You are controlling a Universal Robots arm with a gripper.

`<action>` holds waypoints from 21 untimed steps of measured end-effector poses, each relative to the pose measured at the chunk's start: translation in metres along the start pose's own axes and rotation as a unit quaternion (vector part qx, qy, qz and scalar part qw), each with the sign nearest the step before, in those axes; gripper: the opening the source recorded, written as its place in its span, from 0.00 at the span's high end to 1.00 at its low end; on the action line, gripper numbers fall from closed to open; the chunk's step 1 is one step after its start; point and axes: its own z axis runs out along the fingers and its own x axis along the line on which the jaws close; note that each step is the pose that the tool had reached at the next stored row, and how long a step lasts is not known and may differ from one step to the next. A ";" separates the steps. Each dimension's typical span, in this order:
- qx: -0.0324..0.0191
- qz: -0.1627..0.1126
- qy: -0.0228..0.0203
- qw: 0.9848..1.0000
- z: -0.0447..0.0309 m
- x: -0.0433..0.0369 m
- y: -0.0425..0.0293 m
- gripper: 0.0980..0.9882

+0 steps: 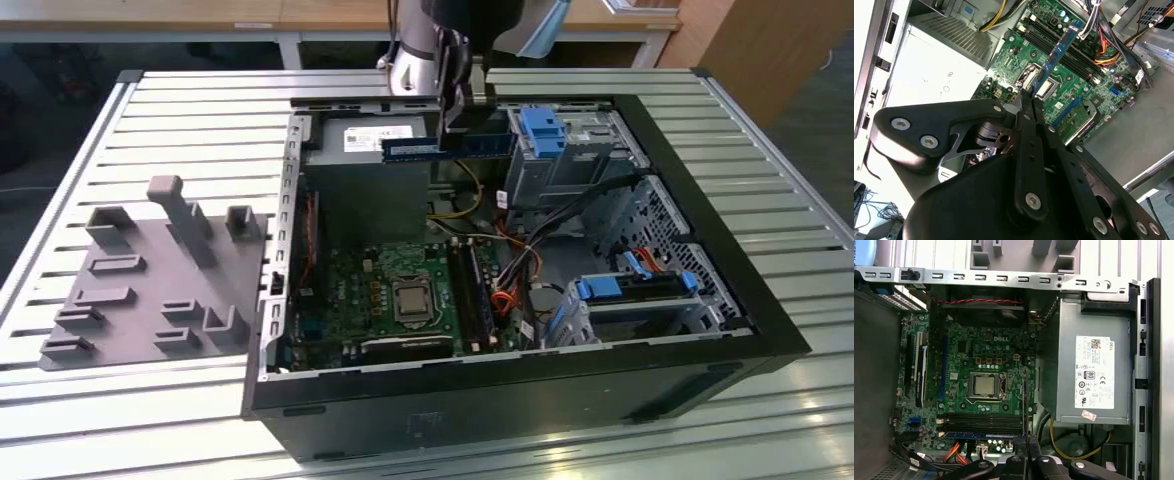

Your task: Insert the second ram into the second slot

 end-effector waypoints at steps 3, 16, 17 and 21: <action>0.000 0.000 0.000 1.000 0.0000 0.0010 0.0000 0.96; 0.000 0.004 0.000 1.000 0.0000 0.0015 0.0000 0.96; 0.000 0.004 0.000 1.000 0.0000 0.0014 0.0000 0.96; 0.000 0.007 0.000 1.000 0.0000 0.0015 0.0000 0.96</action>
